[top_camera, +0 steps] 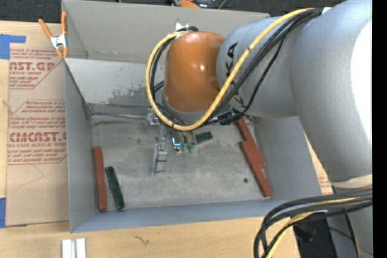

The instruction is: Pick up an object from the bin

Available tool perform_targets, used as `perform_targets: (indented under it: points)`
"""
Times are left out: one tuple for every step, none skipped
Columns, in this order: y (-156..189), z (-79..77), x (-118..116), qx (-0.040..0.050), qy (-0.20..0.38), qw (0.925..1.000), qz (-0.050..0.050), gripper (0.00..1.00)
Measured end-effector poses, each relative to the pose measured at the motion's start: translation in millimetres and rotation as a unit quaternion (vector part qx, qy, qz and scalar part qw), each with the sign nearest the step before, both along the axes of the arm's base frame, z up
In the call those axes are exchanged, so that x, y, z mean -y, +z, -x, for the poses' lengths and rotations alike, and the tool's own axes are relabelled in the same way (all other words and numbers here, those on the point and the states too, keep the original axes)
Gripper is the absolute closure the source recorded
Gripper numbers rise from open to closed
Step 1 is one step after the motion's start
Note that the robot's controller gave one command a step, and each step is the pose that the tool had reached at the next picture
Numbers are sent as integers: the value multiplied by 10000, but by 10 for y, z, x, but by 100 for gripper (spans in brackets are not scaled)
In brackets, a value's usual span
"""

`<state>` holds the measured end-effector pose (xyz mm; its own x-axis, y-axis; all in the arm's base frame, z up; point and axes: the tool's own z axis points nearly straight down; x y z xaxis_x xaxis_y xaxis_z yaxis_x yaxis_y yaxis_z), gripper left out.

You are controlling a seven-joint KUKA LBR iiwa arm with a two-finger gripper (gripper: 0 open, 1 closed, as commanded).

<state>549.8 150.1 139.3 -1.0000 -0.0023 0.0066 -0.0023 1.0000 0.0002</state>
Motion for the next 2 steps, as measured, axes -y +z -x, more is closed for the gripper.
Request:
perform_targets:
  points:
    - [-659,-16,836,3,-225,9997,22,0]
    - [-699,-100,1520,38,-998,9950,14,0]
